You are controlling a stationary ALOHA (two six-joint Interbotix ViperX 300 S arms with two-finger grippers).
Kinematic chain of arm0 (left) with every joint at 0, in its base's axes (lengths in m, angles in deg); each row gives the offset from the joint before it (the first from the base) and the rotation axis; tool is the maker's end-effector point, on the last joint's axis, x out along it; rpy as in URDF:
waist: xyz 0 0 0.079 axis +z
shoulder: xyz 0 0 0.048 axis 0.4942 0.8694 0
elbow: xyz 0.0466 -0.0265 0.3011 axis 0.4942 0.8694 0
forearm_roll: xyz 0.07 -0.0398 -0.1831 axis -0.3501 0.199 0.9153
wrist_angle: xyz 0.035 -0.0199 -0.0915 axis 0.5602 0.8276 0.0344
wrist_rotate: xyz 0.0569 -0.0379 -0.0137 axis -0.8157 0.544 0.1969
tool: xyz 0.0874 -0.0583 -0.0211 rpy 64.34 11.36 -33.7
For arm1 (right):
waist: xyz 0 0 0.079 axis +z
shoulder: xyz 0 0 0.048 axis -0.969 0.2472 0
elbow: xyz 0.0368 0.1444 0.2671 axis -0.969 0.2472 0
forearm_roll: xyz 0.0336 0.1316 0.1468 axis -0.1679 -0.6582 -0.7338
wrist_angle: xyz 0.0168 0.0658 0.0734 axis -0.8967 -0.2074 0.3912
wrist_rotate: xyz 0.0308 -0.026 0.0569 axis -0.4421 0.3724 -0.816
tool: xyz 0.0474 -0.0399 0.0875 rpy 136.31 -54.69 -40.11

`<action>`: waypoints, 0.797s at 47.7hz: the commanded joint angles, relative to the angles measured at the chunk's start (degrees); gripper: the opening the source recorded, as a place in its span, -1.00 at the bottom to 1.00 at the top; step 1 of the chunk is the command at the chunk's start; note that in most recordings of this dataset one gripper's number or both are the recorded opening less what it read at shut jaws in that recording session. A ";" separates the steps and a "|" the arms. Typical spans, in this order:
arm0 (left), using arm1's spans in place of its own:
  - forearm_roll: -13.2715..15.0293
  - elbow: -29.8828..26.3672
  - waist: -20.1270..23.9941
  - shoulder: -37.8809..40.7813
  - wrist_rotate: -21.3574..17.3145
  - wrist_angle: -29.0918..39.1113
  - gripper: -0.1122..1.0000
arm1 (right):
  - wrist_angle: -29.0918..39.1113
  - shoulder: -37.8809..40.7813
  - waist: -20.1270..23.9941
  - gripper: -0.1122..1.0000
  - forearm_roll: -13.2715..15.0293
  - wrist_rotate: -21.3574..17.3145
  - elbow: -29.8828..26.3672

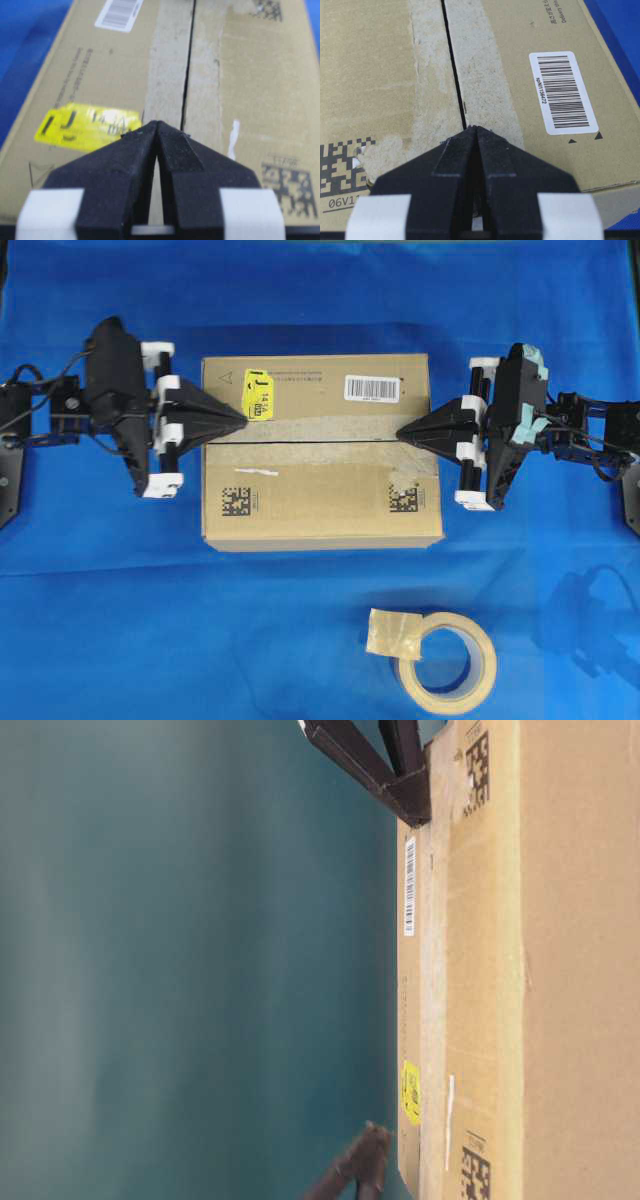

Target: Close the cardboard box.

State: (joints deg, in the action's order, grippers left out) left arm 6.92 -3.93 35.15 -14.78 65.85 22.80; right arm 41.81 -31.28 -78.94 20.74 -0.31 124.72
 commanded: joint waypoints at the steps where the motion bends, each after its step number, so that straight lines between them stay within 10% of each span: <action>1: 0.09 1.41 -0.44 -0.09 -0.18 -4.48 -0.80 | -0.35 -0.26 -0.26 -0.80 -0.09 0.09 -0.88; 38: 0.00 2.99 -2.99 4.31 -0.35 -9.05 -0.80 | -0.26 -0.26 -0.26 -0.80 -0.09 -0.09 -0.88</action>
State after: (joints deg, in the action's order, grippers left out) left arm 7.00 -0.41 32.34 -10.21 65.59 14.19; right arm 41.81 -31.28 -78.94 20.74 -0.31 124.72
